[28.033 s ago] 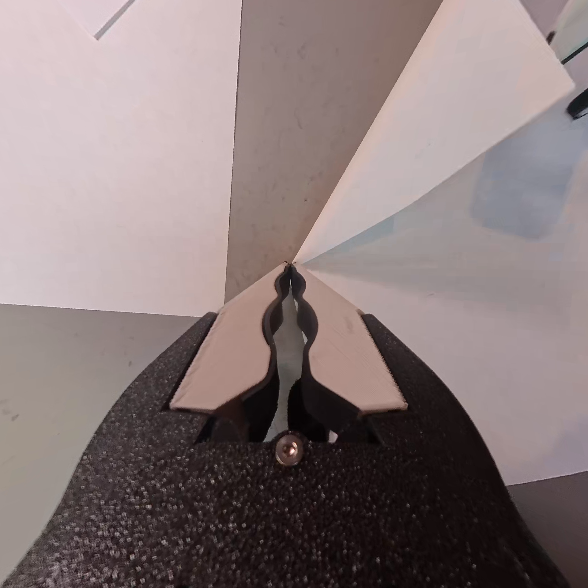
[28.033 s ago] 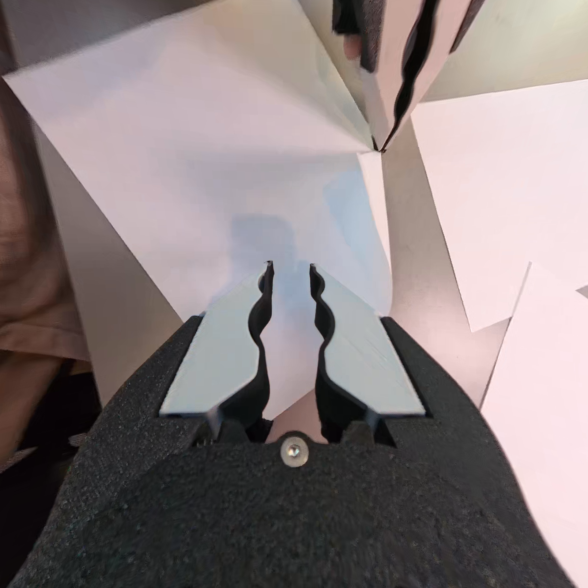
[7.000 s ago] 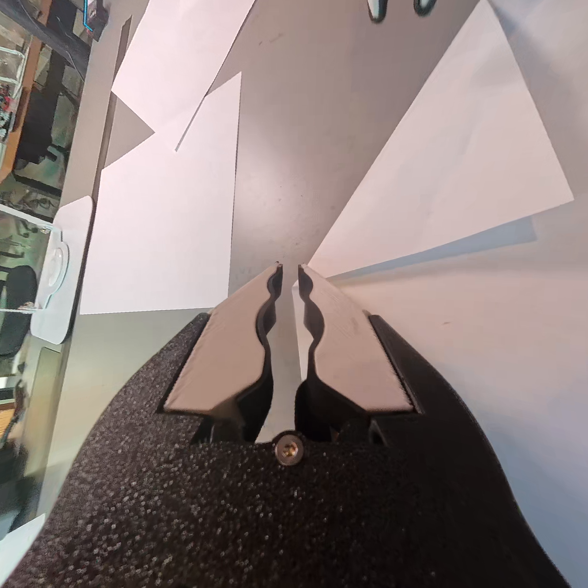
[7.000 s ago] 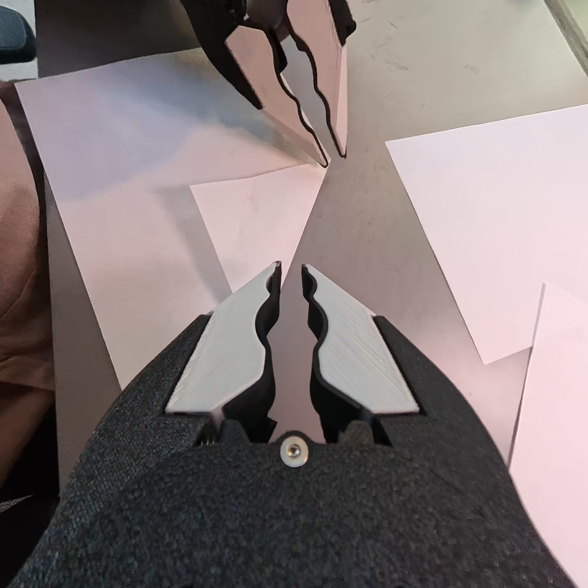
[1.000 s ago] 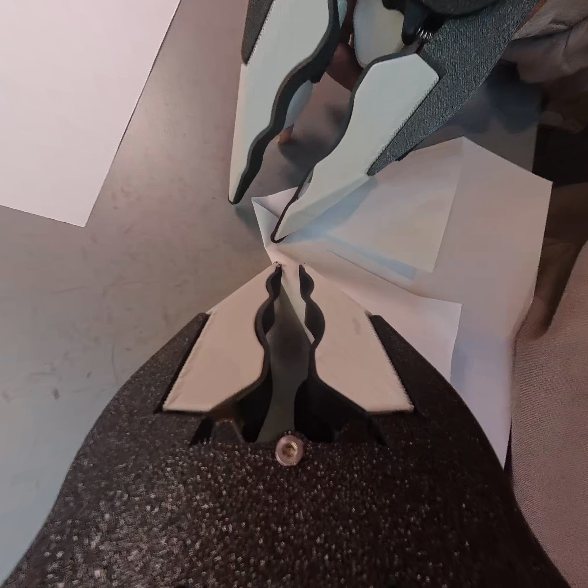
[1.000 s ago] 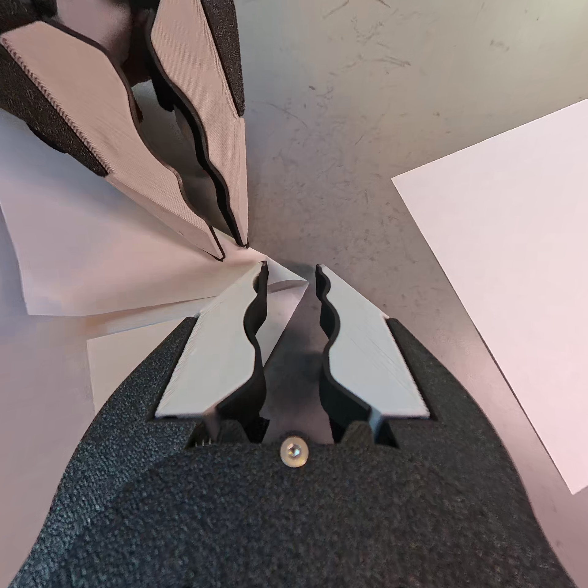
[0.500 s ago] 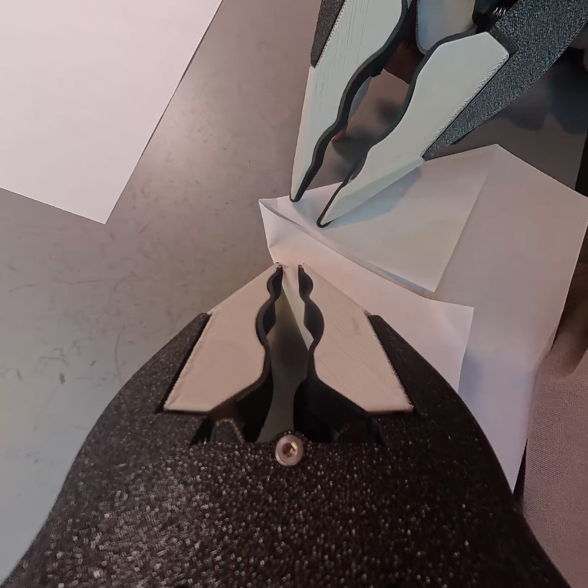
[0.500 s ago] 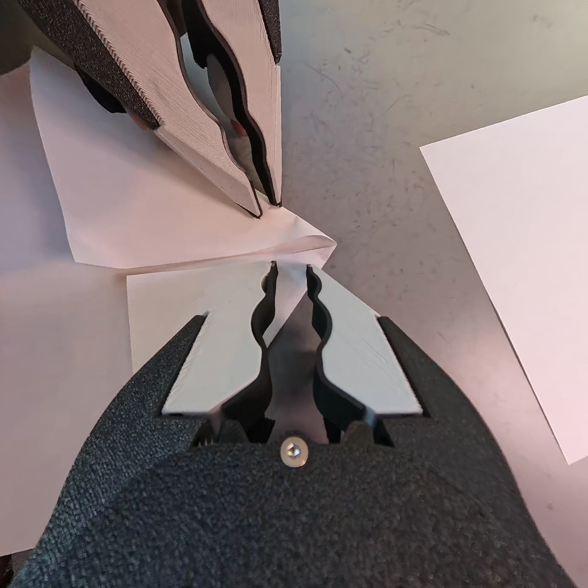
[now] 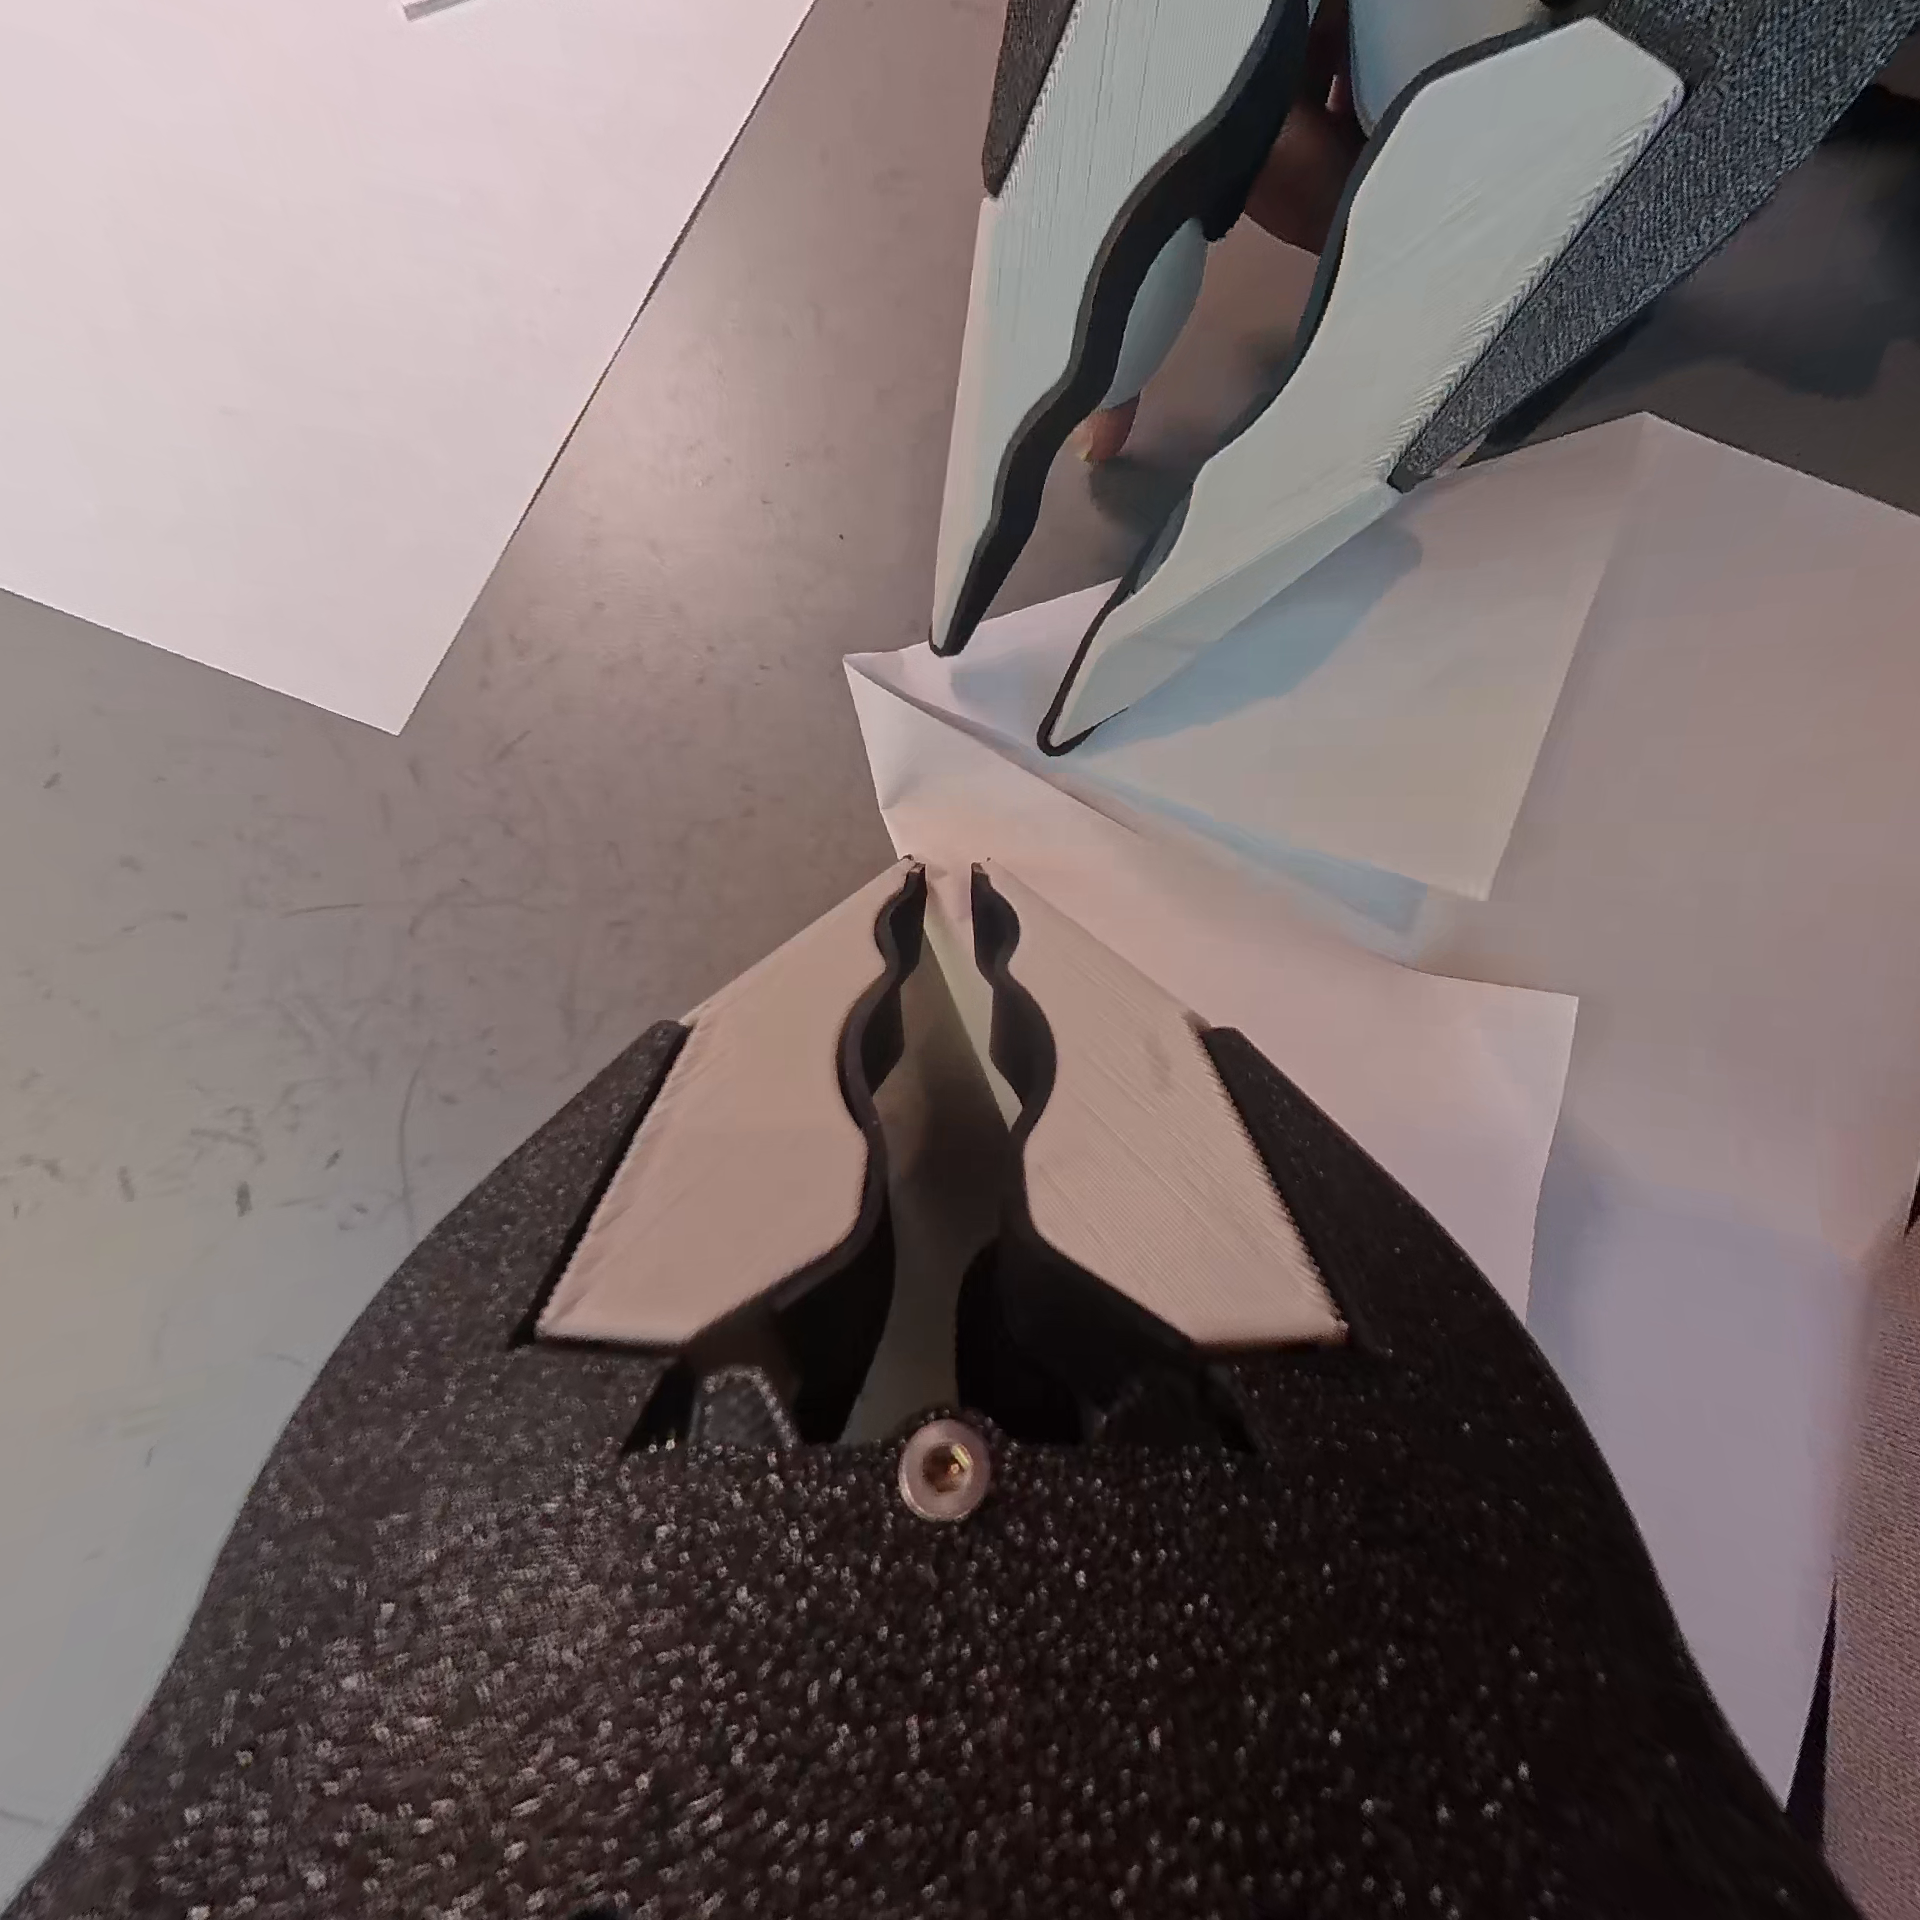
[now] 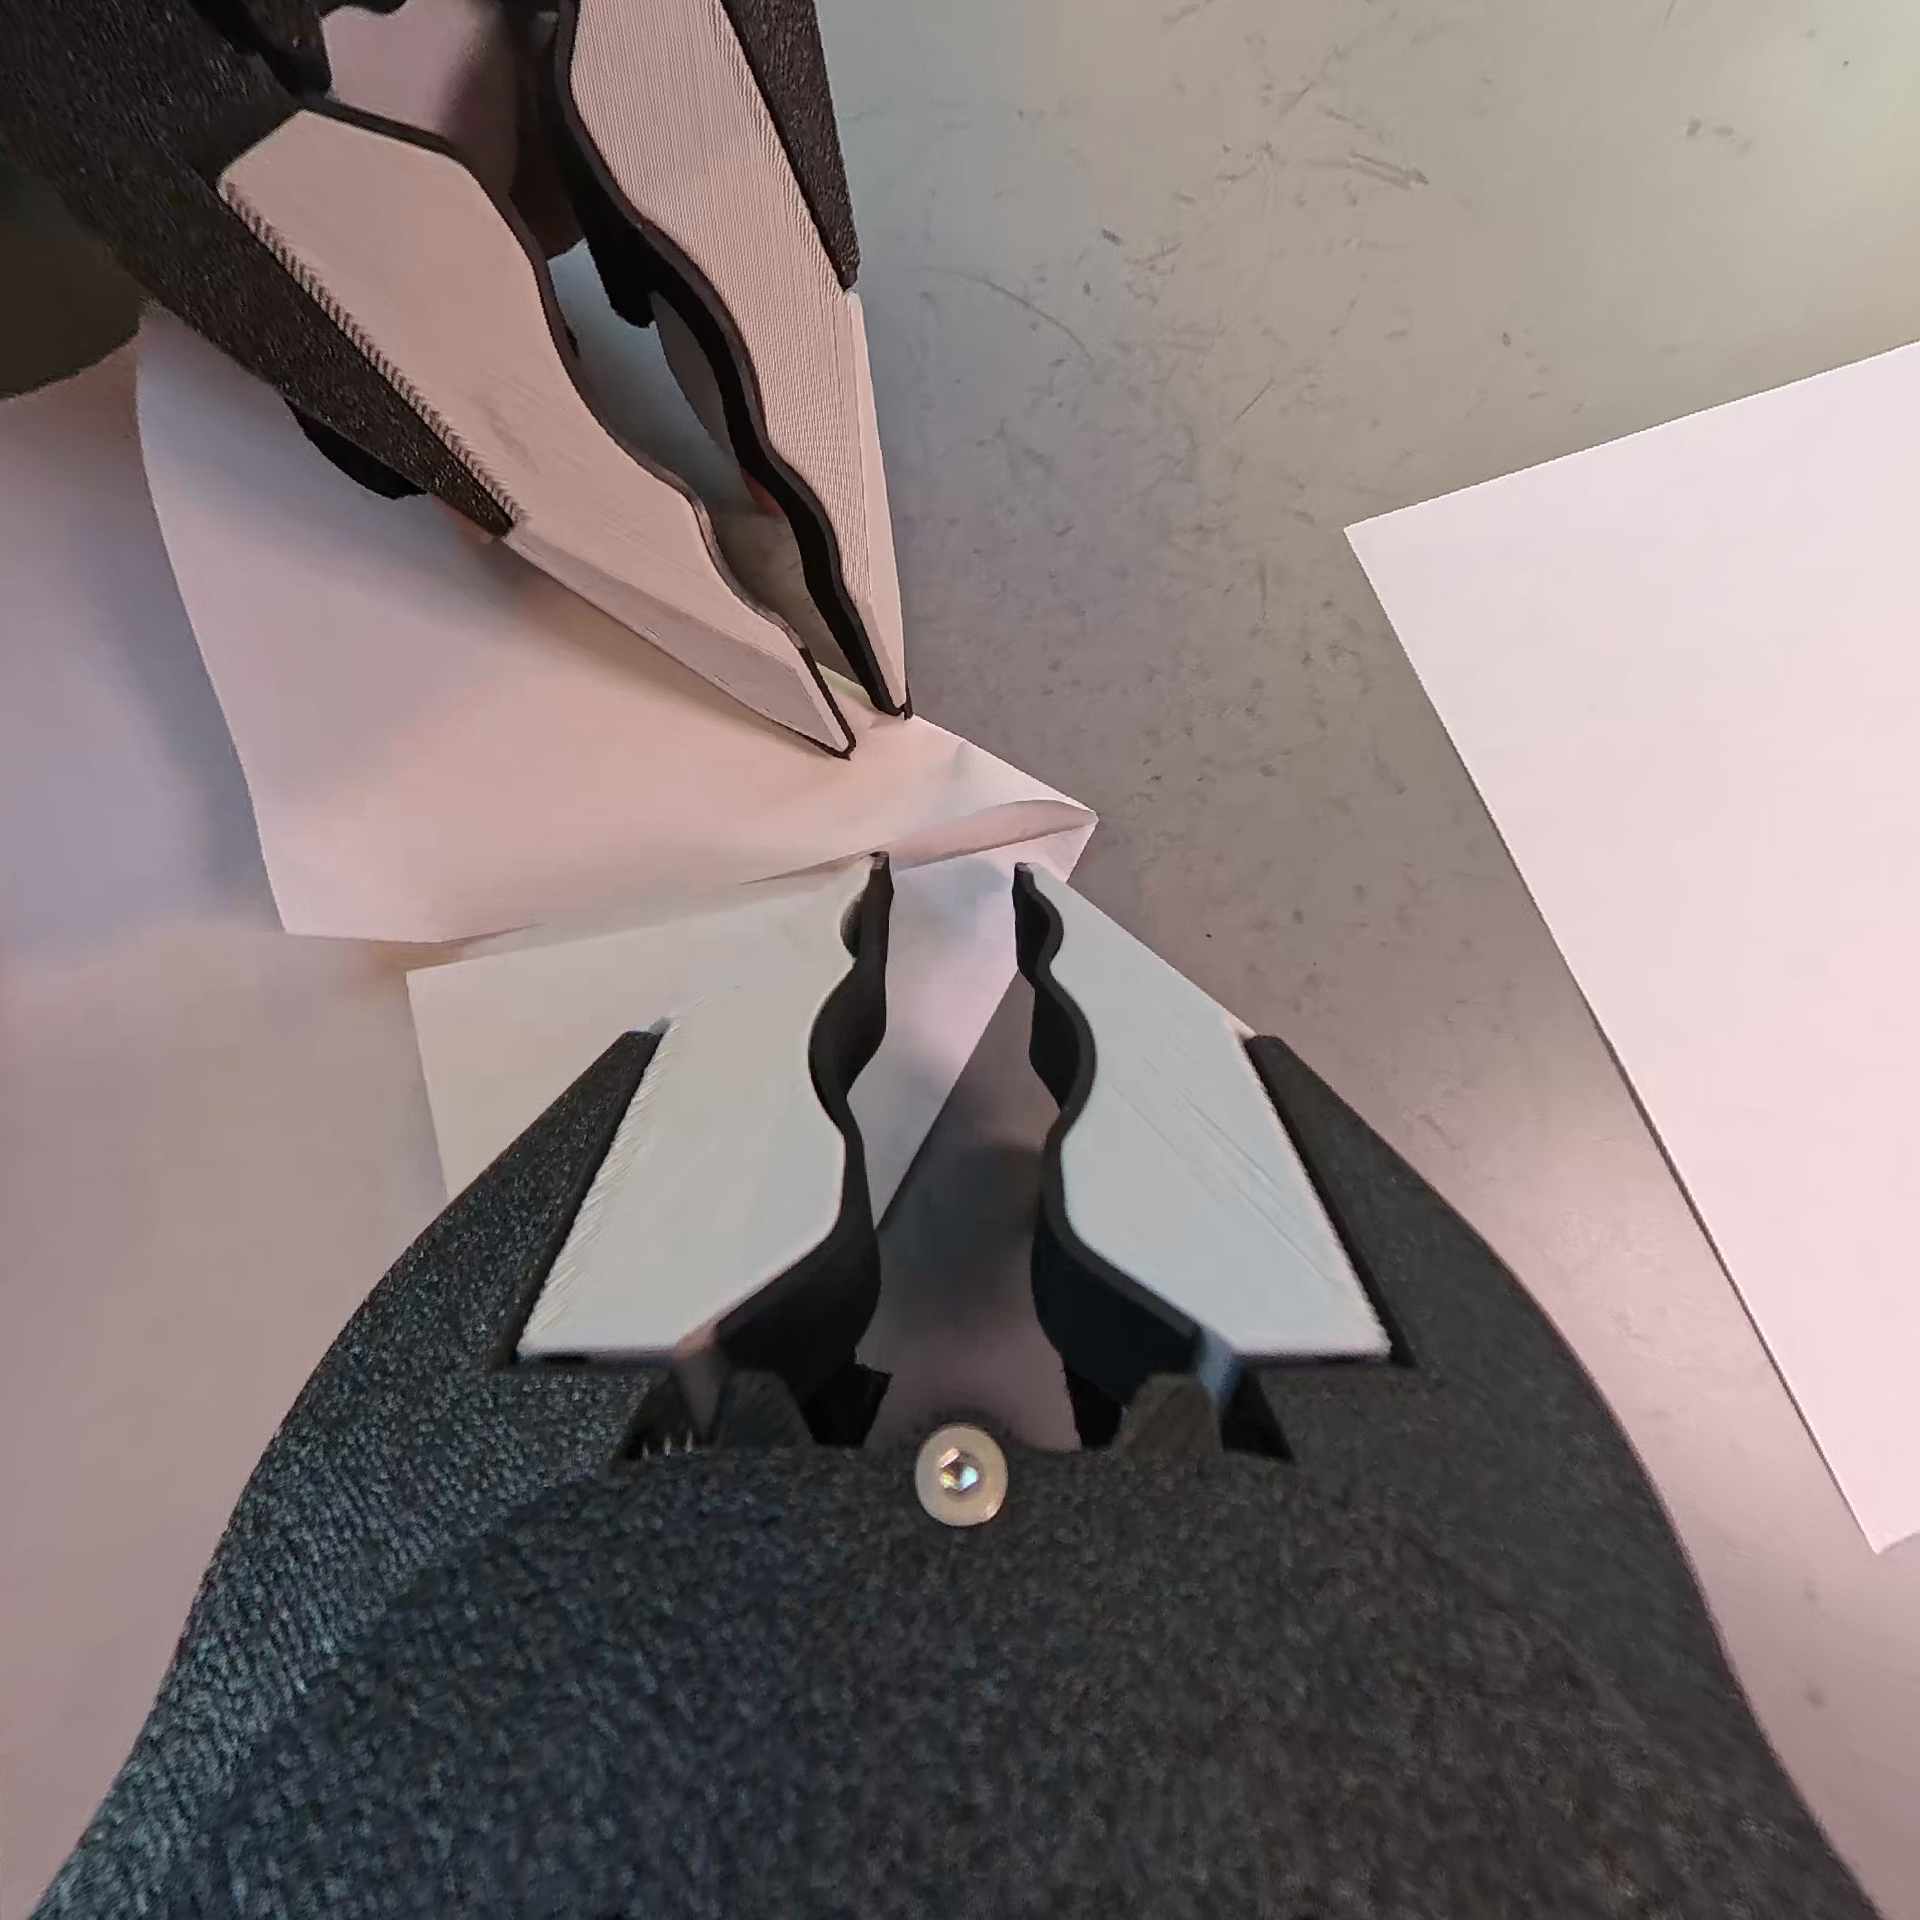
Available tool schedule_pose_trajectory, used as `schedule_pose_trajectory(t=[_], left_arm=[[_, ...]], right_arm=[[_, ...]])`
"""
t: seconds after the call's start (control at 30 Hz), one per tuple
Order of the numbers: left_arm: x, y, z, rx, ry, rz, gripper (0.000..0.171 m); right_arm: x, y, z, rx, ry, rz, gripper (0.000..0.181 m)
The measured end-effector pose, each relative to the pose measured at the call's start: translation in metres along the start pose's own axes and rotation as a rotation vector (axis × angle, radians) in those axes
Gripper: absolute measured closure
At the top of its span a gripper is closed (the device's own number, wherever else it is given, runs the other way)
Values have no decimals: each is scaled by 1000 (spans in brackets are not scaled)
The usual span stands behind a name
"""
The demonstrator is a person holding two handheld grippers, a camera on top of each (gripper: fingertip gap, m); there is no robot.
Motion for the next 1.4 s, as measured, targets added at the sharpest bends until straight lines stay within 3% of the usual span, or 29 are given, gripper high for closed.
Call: schedule_pose_trajectory(t=[0.5, 0.73, 1.07, 1.4], left_arm=[[1, -7, 0, 42, -9, 88, 163], [1, -8, -1, 29, -16, 93, 163], [-8, 20, 10, -182, -61, -103, 162], [13, 15, 14, -24, 2, -50, 171]], right_arm=[[9, -10, 14, 73, -78, -27, 159], [15, -11, 12, 22, -5, -58, 164], [17, -11, 14, -1, 26, -51, 164], [17, -11, 13, -16, 21, -54, 164]])
Point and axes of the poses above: each gripper's, where its closed fingertips meet, x out along the fingers, z out of its top, y = z × x across the jaws, the point moved 9 cm from there along -x, back along the fingers, and after that the axes turned 6 degrees about z, right-handed, at the moved point
